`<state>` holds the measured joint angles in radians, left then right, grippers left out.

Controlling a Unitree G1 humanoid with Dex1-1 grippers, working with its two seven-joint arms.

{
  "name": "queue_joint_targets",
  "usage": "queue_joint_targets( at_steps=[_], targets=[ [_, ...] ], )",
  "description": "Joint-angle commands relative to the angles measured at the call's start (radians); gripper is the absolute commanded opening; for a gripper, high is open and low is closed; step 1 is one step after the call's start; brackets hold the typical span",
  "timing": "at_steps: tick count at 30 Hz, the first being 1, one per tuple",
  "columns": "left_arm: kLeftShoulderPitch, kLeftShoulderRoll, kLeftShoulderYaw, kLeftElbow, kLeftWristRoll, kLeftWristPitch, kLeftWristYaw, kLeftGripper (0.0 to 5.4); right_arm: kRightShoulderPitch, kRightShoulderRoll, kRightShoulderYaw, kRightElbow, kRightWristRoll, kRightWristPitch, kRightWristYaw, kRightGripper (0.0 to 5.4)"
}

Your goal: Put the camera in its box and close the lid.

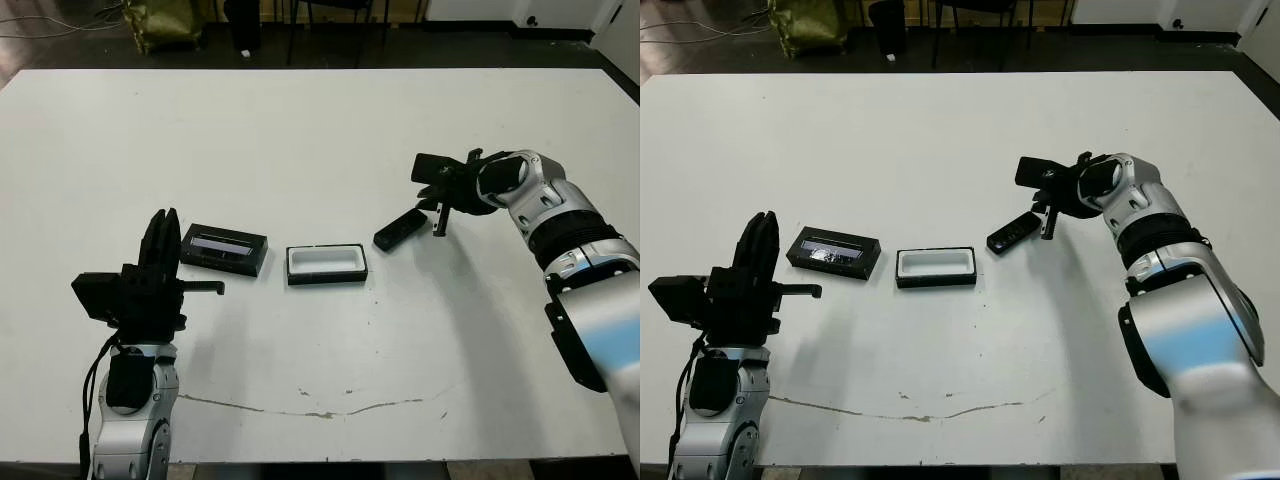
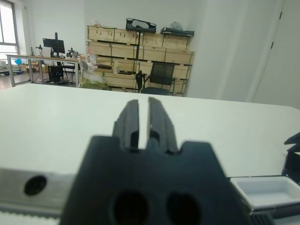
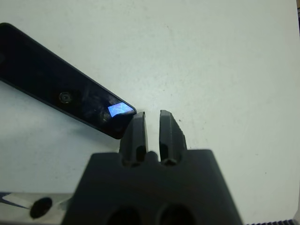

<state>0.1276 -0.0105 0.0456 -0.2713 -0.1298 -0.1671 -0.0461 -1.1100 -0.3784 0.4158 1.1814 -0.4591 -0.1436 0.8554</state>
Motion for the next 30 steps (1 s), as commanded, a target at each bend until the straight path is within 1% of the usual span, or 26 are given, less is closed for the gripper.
queue_joint_targets(
  at_steps=[1, 3, 10, 20, 26, 30],
  targets=[
    [0.017, 0.002, 0.006, 0.015, 0.01, 0.003, 0.005, 0.02, 0.031, -0.016, 0.007, -0.013, -0.003, -0.016, 0.018, 0.0],
    [0.017, 0.003, 0.008, 0.017, 0.004, 0.004, 0.002, 0.02, 0.035, -0.022, 0.003, -0.016, 0.003, -0.024, 0.028, 0.0],
    [0.022, 0.0, 0.003, 0.005, 0.005, 0.019, 0.006, 0.02, 0.046, -0.031, 0.001, -0.033, 0.002, -0.006, 0.029, 0.0],
    [0.022, 0.0, 0.004, 0.014, 0.005, 0.008, 0.004, 0.02, 0.052, -0.037, -0.001, -0.045, 0.013, -0.037, 0.044, 0.0],
    [0.021, 0.0, 0.008, 0.009, -0.005, 0.021, 0.005, 0.02, 0.061, -0.051, -0.029, -0.059, 0.054, -0.039, 0.096, 0.0],
    [0.022, 0.001, 0.006, 0.019, -0.002, 0.001, -0.002, 0.02, 0.066, -0.065, -0.024, -0.085, 0.04, -0.04, 0.068, 0.0]
  ],
)
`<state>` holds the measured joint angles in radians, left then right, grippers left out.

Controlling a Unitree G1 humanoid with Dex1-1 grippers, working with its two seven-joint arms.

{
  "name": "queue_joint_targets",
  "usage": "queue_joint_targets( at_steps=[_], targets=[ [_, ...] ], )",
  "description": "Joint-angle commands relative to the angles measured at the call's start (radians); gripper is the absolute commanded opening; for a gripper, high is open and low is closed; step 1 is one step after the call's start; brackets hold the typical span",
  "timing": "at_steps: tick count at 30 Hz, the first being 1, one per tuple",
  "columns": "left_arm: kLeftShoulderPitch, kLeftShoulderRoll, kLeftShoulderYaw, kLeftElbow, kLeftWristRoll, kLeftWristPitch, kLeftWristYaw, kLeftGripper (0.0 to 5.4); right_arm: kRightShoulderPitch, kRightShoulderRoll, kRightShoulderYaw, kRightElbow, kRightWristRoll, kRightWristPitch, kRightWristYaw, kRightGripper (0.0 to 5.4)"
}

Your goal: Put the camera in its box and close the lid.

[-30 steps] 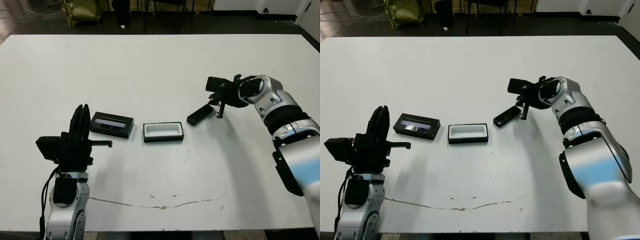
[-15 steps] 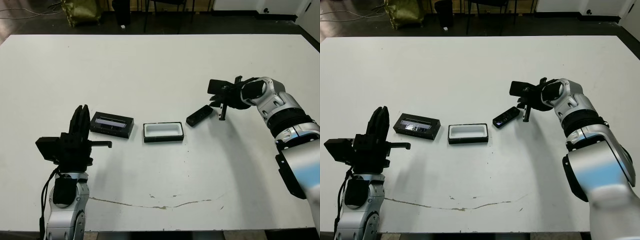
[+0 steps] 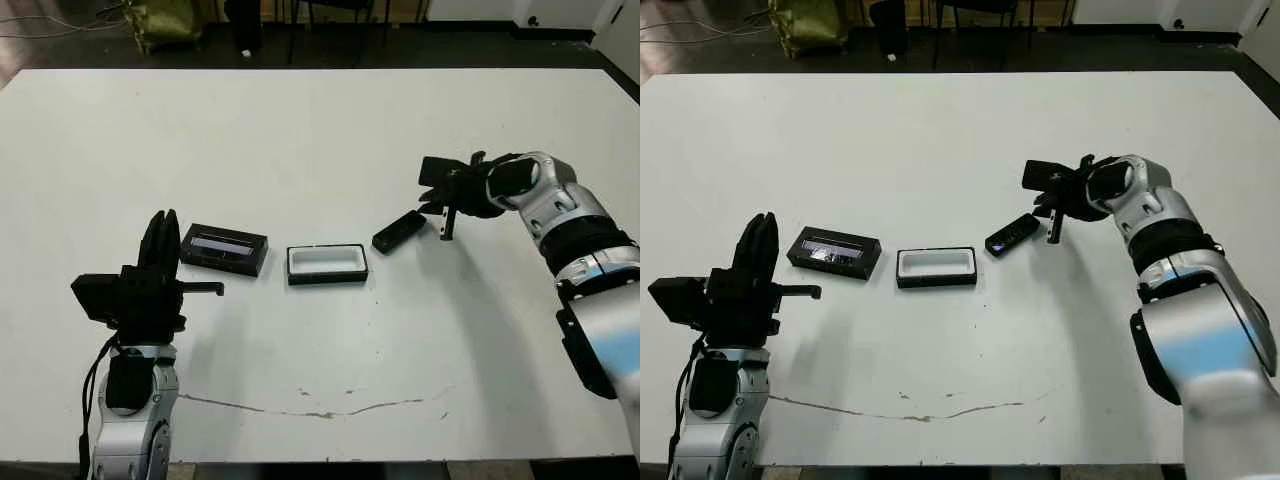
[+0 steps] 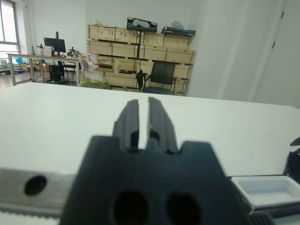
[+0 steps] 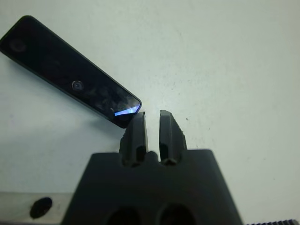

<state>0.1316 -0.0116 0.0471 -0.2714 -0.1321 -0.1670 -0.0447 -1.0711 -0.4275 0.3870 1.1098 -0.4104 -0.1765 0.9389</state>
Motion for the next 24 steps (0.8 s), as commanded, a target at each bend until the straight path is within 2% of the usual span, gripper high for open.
queue_joint_targets(
  at_steps=[1, 11, 15, 20, 24],
  targets=[
    [0.019, 0.002, 0.004, 0.019, -0.001, 0.0, -0.004, 0.02, 0.024, -0.018, 0.006, -0.014, -0.011, -0.006, -0.021, 0.0],
    [0.024, -0.001, 0.001, 0.021, -0.001, -0.003, -0.004, 0.02, -0.037, -0.002, -0.006, 0.042, -0.022, -0.013, -0.109, 0.0],
    [0.024, -0.001, 0.0, 0.035, 0.004, -0.024, -0.007, 0.02, -0.051, 0.021, 0.007, 0.037, -0.03, -0.016, -0.118, 0.0],
    [0.027, -0.007, -0.001, 0.035, -0.001, -0.028, -0.007, 0.02, -0.058, 0.062, 0.021, 0.03, -0.041, 0.023, -0.119, 0.0],
    [0.027, -0.007, 0.0, 0.036, 0.001, -0.033, -0.008, 0.02, -0.054, 0.085, 0.041, 0.018, -0.056, 0.013, -0.114, 0.0]
  ],
)
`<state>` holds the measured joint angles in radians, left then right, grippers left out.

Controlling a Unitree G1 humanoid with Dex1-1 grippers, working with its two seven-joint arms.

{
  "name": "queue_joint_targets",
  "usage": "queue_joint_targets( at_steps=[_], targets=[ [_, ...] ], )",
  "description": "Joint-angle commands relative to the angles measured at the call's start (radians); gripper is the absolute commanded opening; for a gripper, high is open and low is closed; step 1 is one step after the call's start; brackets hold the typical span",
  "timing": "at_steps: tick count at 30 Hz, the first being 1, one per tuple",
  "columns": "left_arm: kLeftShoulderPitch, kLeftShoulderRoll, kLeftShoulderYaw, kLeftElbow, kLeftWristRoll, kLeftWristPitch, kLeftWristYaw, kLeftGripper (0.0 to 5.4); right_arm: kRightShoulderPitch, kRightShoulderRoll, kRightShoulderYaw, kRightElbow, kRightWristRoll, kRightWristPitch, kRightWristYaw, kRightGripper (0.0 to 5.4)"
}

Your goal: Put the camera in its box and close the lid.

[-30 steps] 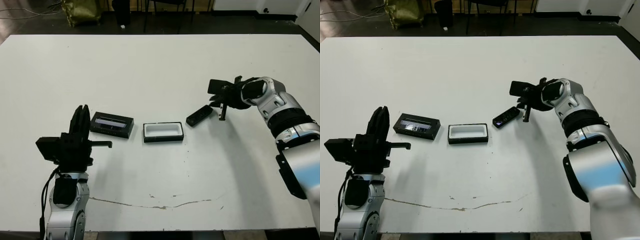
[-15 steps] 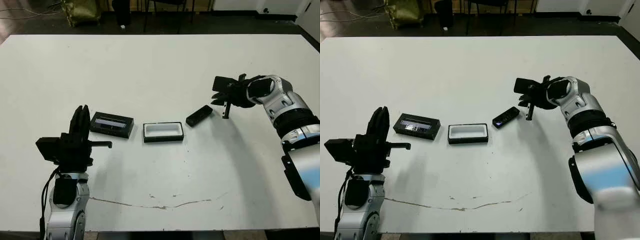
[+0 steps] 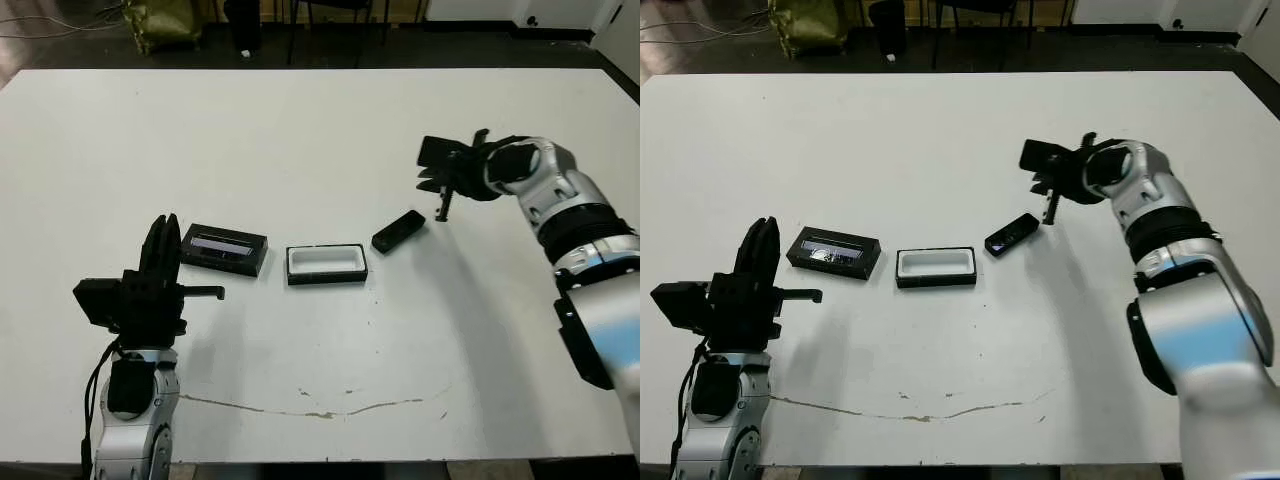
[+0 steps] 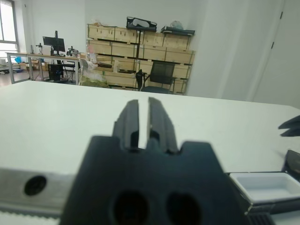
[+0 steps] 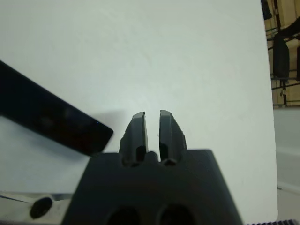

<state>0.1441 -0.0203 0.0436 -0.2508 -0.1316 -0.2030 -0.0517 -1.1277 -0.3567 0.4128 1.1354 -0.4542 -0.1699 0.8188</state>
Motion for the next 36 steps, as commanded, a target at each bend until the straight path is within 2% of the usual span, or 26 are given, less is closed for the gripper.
queue_joint_targets(
  at_steps=[1, 13, 18, 24, 36],
  targets=[
    [0.016, 0.001, 0.003, 0.013, 0.001, 0.008, 0.001, 0.02, 0.004, 0.02, 0.018, -0.012, -0.014, 0.012, 0.004, 0.0],
    [0.02, 0.001, -0.001, 0.019, 0.005, -0.001, -0.005, 0.02, 0.022, 0.053, 0.045, -0.034, -0.026, 0.073, 0.024, 0.0],
    [0.023, -0.002, -0.004, 0.011, 0.013, 0.01, 0.004, 0.02, 0.034, 0.041, 0.056, -0.039, -0.03, 0.064, 0.041, 0.0],
    [0.028, -0.006, -0.006, 0.003, 0.01, 0.021, 0.005, 0.02, 0.053, 0.029, 0.051, -0.04, -0.03, 0.093, 0.048, 0.0],
    [0.023, -0.014, -0.018, 0.005, 0.022, 0.03, 0.012, 0.02, 0.082, -0.007, 0.06, -0.048, -0.039, 0.068, 0.061, 0.0]
  ],
)
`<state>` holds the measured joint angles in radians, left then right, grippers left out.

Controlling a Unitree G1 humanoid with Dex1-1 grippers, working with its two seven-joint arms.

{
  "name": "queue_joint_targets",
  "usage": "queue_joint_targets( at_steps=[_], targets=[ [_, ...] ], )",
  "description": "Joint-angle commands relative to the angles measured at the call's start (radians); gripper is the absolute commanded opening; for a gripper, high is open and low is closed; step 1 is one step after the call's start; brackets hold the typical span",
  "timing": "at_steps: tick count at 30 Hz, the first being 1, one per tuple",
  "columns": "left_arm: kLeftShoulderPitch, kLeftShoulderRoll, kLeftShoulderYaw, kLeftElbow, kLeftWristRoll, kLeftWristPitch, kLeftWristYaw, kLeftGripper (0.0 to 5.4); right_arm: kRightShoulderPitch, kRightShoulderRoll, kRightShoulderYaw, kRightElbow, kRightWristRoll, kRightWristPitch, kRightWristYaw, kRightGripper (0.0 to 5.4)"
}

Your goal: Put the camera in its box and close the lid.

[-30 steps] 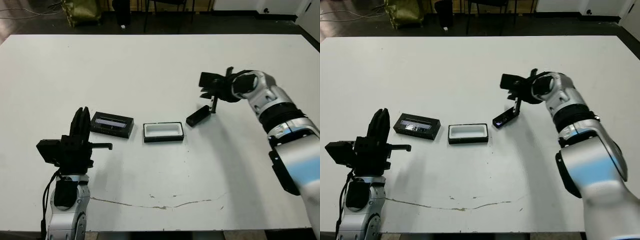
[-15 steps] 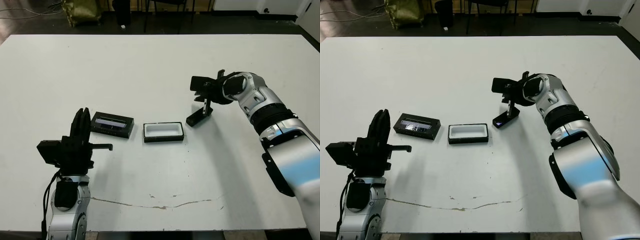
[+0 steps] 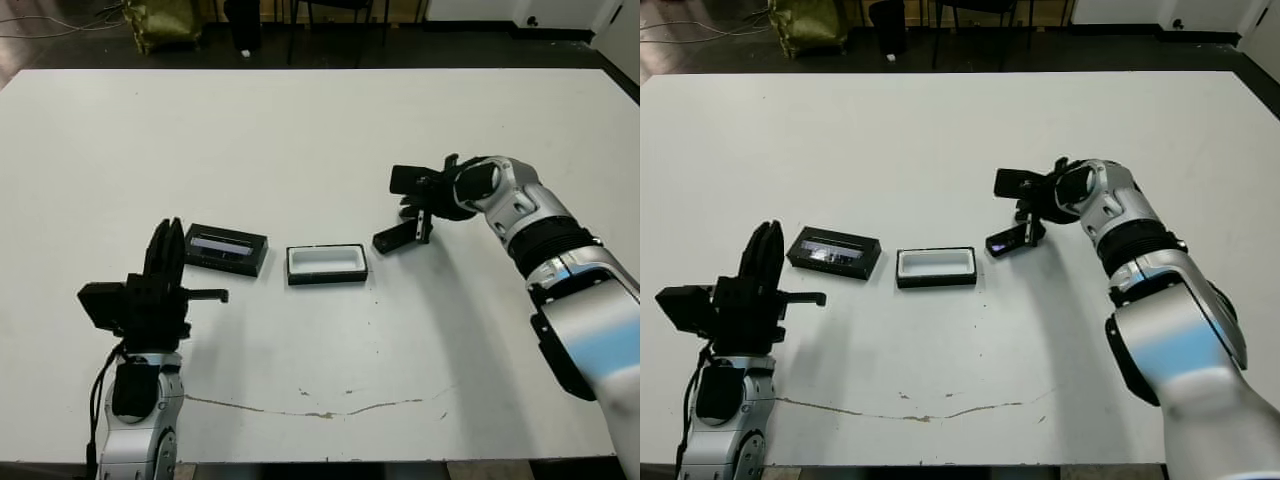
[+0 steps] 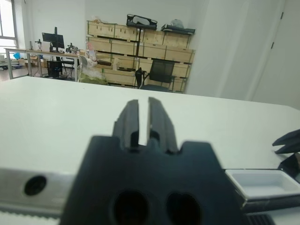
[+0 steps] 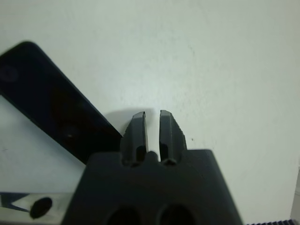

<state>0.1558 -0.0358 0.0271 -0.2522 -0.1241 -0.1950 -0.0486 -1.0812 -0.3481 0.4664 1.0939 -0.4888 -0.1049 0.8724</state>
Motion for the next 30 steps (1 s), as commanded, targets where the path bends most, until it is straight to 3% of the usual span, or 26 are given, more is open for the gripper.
queue_joint_targets(
  at_steps=[1, 19, 30],
  targets=[
    [0.011, 0.003, -0.002, 0.006, 0.017, 0.022, 0.011, 0.02, 0.038, -0.019, 0.004, -0.01, -0.001, 0.006, 0.012, 0.0],
    [0.01, 0.001, -0.004, -0.009, 0.023, 0.04, 0.025, 0.02, 0.119, -0.131, -0.015, -0.102, 0.044, -0.136, 0.086, 0.0],
    [0.017, 0.0, -0.005, -0.016, 0.024, 0.044, 0.028, 0.02, 0.185, -0.149, -0.035, -0.177, 0.09, -0.108, 0.152, 0.0]
  ],
)
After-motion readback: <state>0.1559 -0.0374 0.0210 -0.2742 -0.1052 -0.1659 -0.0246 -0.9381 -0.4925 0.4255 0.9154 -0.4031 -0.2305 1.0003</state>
